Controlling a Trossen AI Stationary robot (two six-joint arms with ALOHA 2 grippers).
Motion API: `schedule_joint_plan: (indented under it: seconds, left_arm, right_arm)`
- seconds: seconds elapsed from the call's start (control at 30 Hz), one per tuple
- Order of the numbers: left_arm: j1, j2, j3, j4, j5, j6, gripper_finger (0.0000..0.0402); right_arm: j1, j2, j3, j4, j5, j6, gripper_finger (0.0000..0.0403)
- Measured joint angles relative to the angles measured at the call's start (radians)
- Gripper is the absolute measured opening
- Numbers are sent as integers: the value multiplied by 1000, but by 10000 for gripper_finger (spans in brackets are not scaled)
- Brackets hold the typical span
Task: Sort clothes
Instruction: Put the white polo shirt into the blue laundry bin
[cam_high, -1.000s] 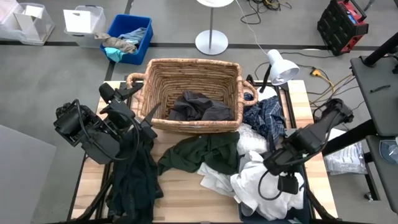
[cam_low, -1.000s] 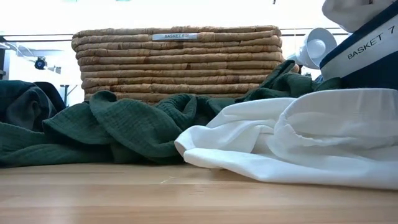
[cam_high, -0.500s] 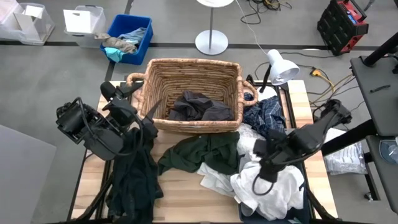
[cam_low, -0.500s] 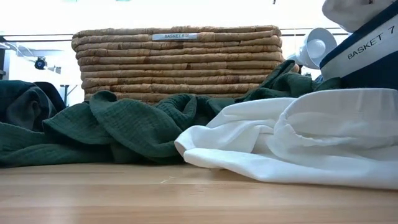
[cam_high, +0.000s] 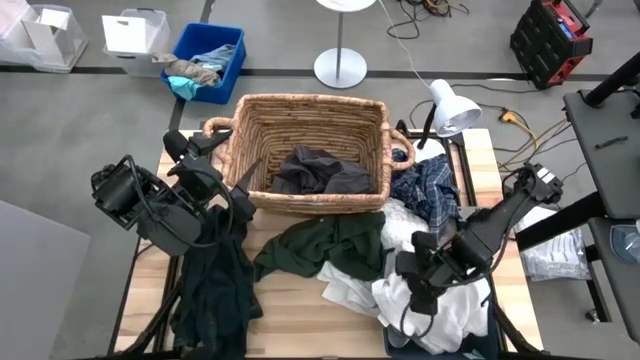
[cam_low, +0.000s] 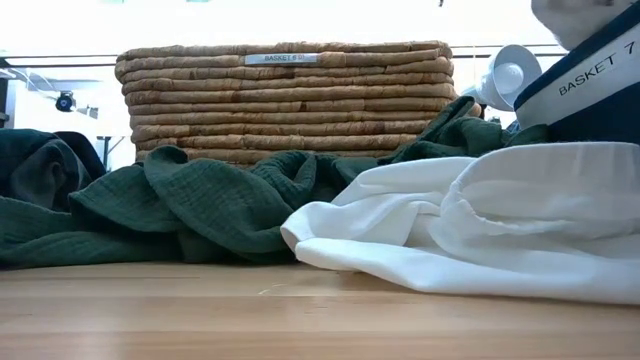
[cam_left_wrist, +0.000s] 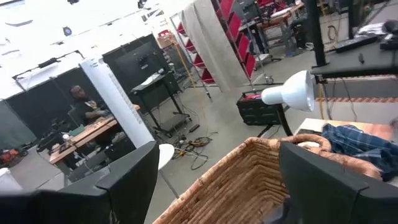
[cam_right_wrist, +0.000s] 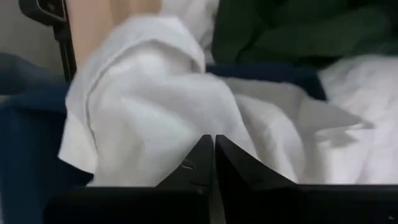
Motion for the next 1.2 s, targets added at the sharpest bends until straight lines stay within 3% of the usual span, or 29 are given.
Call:
schedule_joint_plan:
  seconds: [0.33,0.7,1.03,1.2]
  left_arm:
    - [0,0,0,-7,11,0,304]
    - [5,0,0,-13,11,0,304]
    - [6,0,0,-13,10,-3,304]
    - [6,0,0,-14,10,-9,304]
  right_arm:
    - [126,-36,-297,199,85,177,9]
    - [126,-25,-590,531,76,225,9]
    - [126,7,-615,544,71,210,9]
    - [121,-42,-553,490,-18,208,13]
